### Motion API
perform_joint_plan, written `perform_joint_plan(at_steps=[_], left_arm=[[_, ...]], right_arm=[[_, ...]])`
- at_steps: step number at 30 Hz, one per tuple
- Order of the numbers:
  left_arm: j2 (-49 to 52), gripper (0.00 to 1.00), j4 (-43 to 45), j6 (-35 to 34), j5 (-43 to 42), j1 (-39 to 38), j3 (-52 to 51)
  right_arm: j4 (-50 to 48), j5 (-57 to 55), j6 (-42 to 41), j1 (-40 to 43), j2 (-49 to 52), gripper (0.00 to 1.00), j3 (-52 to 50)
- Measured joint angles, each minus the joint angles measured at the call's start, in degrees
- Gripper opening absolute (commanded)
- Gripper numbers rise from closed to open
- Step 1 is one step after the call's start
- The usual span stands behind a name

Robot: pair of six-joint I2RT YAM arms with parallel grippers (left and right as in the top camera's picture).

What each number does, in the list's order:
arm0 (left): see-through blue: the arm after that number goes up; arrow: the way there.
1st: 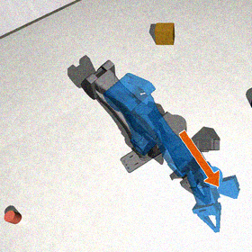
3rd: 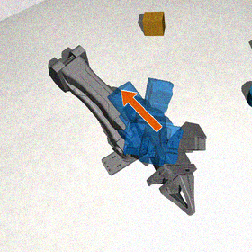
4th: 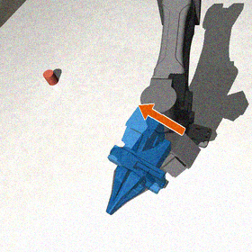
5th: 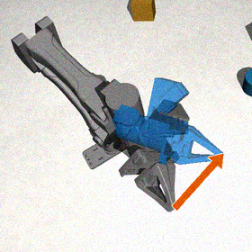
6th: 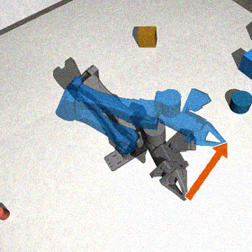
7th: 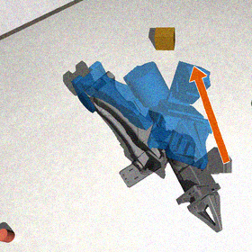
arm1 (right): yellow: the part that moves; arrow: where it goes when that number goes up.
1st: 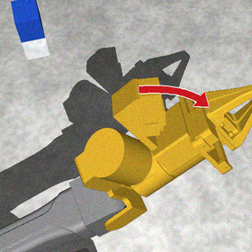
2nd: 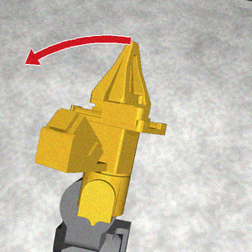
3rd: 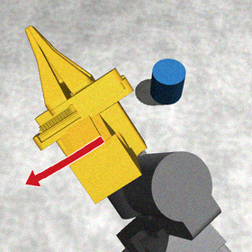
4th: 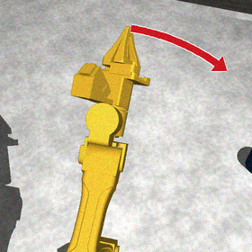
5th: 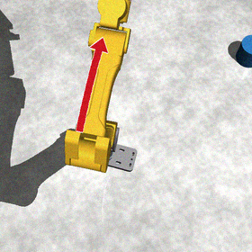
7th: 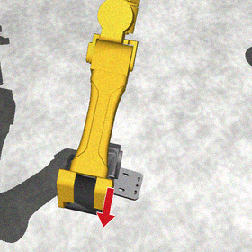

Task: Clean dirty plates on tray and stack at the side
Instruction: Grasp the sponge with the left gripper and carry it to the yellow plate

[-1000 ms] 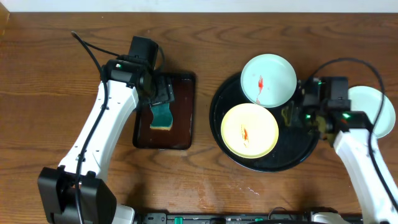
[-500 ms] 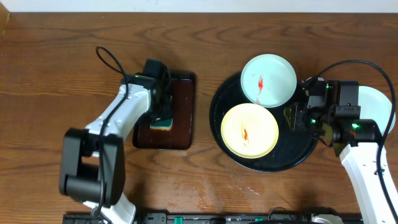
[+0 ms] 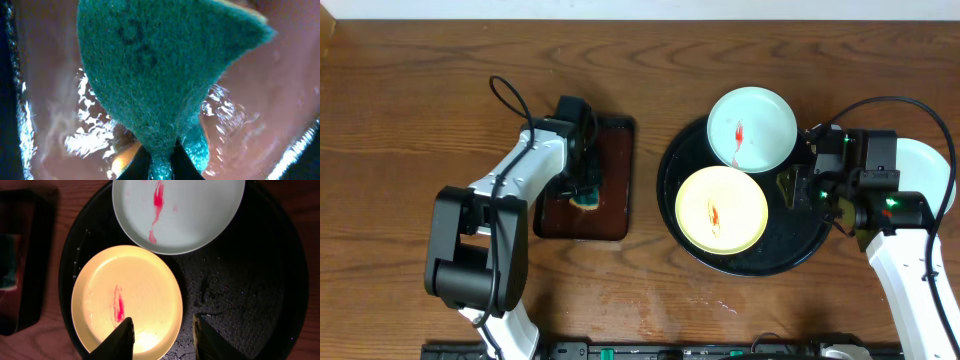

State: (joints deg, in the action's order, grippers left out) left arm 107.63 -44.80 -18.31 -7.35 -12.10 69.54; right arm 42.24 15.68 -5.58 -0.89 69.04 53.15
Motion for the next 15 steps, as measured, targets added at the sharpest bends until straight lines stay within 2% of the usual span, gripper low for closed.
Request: perform_joint_plan(at_steps=[1,2,7,14,15], left_arm=[[-0.3,0.28,-0.5,0.4,-0.1,0.0,0.4],[-0.7,0.33,-0.6,0.5,-0.2,0.0,0.6],[-4.1,0.48,0.6,0.5,0.7,0.0,1.0],[-3.8,0.49,7.0,0.5,5.2,0.0,-0.2],[-3.1,0.46,7.6,0.5,5.6,0.0,-0.5]], right_arm=[[0.0,0.0,0.0,0.0,0.0,0.36,0.0],[0.0,0.0,0.0,0.0,0.0,0.36,0.0],[0.0,0.0,0.0,0.0,0.0,0.36,0.0],[0.4,0.0,0.0,0.0,0.0,0.39,0.0],[0.5,-0.1,0.0,0.0,0.0,0.4,0.0]])
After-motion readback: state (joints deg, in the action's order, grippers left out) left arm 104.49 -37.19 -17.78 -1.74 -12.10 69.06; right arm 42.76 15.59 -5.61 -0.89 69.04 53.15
